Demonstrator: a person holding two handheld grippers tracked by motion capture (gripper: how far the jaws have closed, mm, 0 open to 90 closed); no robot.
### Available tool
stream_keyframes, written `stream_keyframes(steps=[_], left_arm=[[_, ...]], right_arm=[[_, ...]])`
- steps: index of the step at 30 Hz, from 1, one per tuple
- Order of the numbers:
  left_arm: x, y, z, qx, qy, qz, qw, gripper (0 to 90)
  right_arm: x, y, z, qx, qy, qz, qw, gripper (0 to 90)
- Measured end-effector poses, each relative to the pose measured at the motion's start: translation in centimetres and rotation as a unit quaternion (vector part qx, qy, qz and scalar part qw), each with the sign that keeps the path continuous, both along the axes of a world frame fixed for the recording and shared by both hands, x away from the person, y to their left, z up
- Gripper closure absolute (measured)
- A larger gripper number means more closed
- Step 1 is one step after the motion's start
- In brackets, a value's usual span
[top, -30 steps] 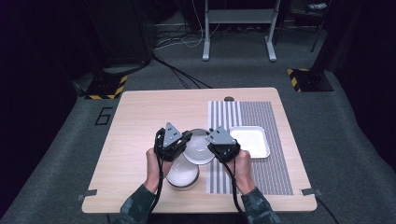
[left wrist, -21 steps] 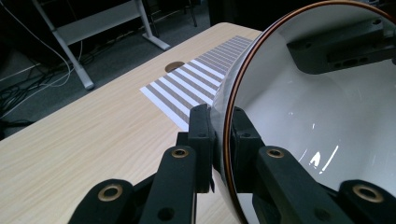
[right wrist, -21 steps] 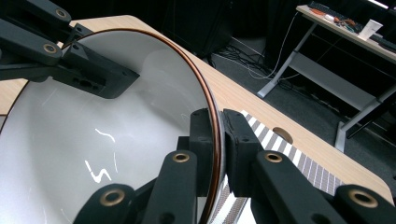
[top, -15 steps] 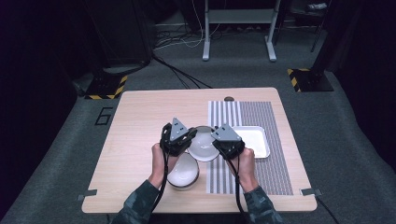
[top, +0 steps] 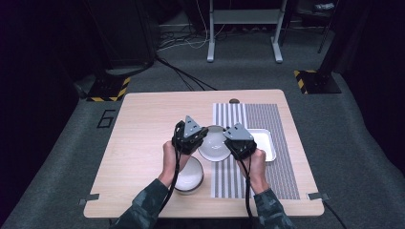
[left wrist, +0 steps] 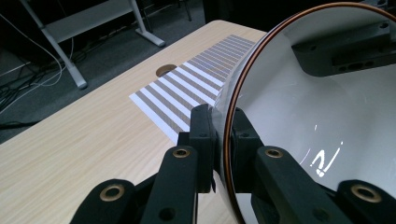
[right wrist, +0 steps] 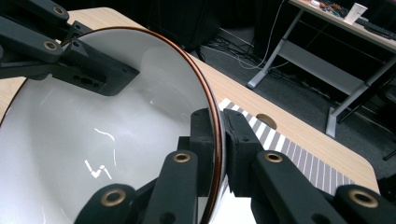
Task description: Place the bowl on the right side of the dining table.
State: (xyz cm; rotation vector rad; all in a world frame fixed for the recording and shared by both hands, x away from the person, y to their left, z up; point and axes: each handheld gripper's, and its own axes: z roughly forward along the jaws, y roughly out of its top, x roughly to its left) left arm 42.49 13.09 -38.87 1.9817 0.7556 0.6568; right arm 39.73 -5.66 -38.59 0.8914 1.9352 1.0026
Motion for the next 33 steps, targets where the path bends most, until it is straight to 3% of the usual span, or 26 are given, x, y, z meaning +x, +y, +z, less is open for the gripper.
stream_keyframes(steps=[33], left_arm=[[1.9,-3.7,-0.5,0.02,0.012,-0.014,0.9996,82.7]], right_arm=[[1.2,-3.1,-1.1,0.013,0.016,-0.032,0.9993,83.2]])
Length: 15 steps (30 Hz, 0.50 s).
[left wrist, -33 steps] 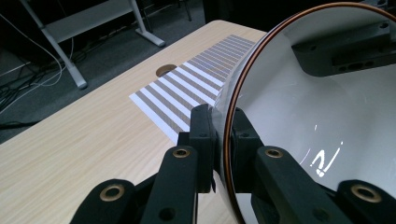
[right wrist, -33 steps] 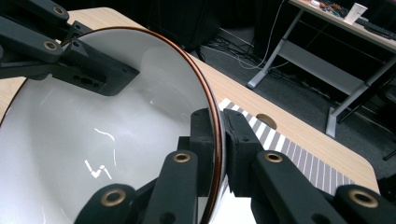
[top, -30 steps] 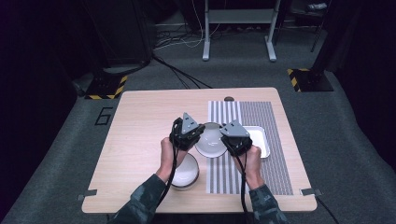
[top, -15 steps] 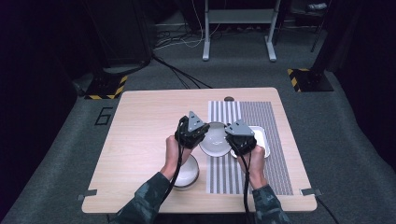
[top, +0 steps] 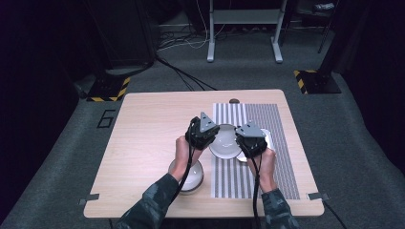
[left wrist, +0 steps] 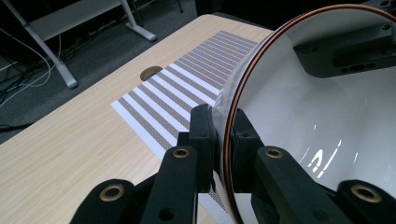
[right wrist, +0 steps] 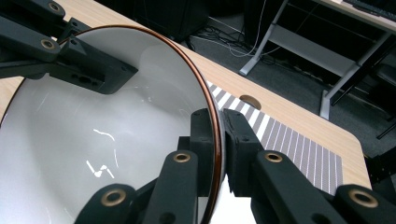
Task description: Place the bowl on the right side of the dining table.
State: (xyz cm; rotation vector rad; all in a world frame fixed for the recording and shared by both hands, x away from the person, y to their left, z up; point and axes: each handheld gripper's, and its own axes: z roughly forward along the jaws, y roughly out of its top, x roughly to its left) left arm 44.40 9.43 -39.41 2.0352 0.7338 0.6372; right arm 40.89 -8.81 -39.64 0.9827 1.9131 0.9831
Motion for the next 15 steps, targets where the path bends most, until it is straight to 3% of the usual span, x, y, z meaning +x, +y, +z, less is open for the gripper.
stream_keyframes(steps=[15], left_arm=[[0.7,-1.7,-0.5,0.014,0.005,-0.006,0.9999,82.4]], right_arm=[[0.4,-1.5,-0.9,0.008,0.008,-0.013,0.9998,83.2]])
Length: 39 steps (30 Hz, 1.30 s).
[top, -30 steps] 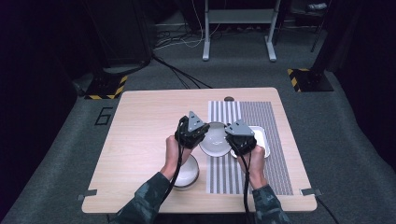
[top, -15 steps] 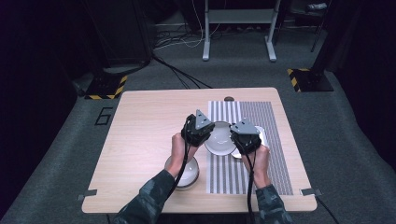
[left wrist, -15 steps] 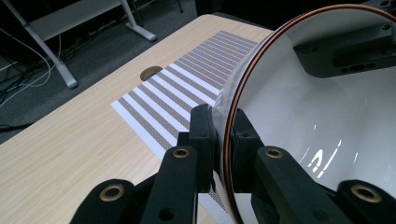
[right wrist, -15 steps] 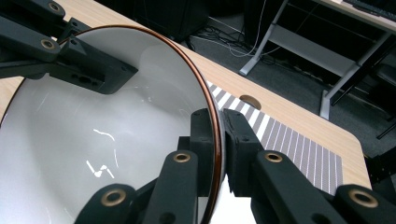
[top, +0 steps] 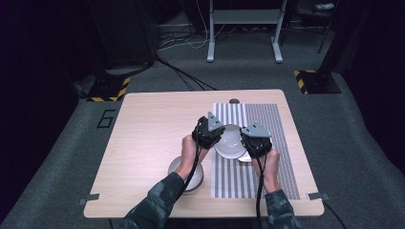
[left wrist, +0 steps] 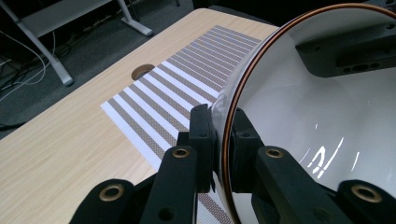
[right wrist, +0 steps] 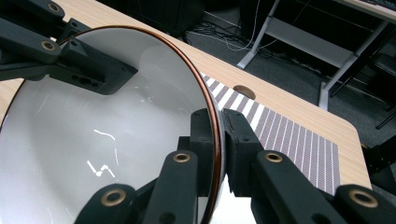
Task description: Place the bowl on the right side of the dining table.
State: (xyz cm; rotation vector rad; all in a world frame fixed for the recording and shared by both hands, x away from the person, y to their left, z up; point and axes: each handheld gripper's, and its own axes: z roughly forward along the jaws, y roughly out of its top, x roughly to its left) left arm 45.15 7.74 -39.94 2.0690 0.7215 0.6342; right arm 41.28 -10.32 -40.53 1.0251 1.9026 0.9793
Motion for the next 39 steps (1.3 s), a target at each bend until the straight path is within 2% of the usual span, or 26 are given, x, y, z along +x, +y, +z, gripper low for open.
stream_keyframes(steps=[19,30,37,39], left_arm=[[0.7,-2.1,-0.3,0.01,0.004,0.002,0.9999,81.6],[1.2,-3.7,-0.6,0.022,0.011,0.001,0.9997,81.2],[1.2,-4.1,-0.7,0.022,0.014,-0.001,0.9997,80.7],[1.2,-4.2,-0.7,0.02,0.015,-0.003,0.9997,76.0]], right_arm=[[0.4,-1.6,-0.5,0.006,0.003,-0.017,0.9998,83.2],[0.5,-2.6,-1.0,0.008,0.007,-0.029,0.9995,83.1],[0.5,-3.1,-1.1,0.008,0.007,-0.032,0.9994,83.2],[0.5,-3.2,-1.3,0.007,0.008,-0.036,0.9993,83.1]])
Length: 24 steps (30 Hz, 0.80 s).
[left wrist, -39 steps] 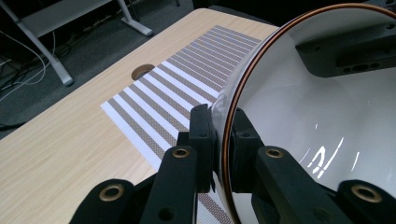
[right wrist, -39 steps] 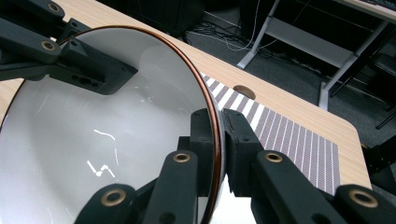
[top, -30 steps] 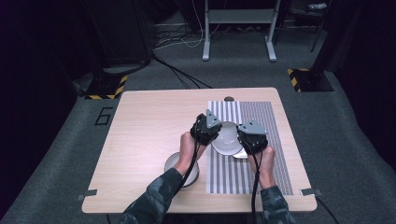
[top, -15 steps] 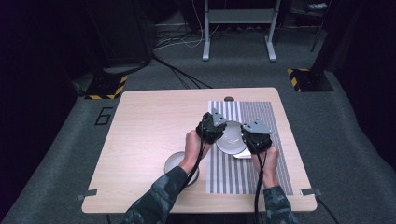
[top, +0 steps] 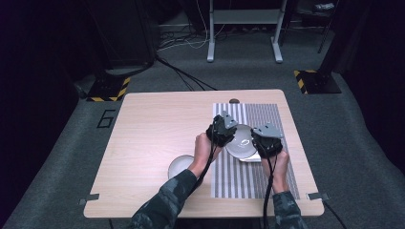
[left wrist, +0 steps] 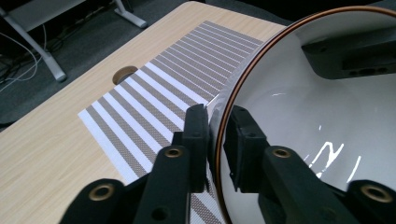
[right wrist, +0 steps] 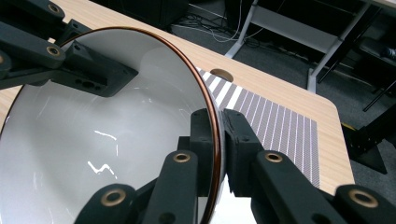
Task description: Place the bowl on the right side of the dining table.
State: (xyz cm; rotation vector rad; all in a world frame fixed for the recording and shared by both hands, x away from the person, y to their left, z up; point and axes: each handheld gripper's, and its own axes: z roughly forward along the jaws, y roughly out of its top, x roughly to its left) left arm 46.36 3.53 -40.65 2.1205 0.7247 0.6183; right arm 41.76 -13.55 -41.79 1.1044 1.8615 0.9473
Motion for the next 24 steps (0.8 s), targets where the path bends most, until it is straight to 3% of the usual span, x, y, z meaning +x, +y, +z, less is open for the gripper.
stream_keyframes(steps=[1,3,9,17,24], left_arm=[[0.0,0.0,0.0,-0.001,0.002,-0.001,1.0,76.0],[0.0,0.1,0.0,-0.004,0.009,0.005,0.9999,65.7],[0.0,0.5,0.1,-0.011,0.018,0.012,0.9997,48.4],[-0.8,1.4,0.8,-0.019,0.026,0.003,0.9995,32.2],[-1.9,3.2,1.5,-0.04,0.025,-0.002,0.9989,21.5]], right_arm=[[0.0,0.0,0.0,0.0,0.0,0.0,1.0,83.1],[0.1,-0.2,-0.2,0.004,0.003,-0.001,1.0,83.1],[0.2,-0.5,-0.4,0.003,0.007,-0.005,1.0,83.1],[0.5,-1.1,-0.7,0.003,0.012,-0.015,0.9998,83.1],[0.8,-1.9,-1.0,0.007,0.02,-0.026,0.9994,83.1]])
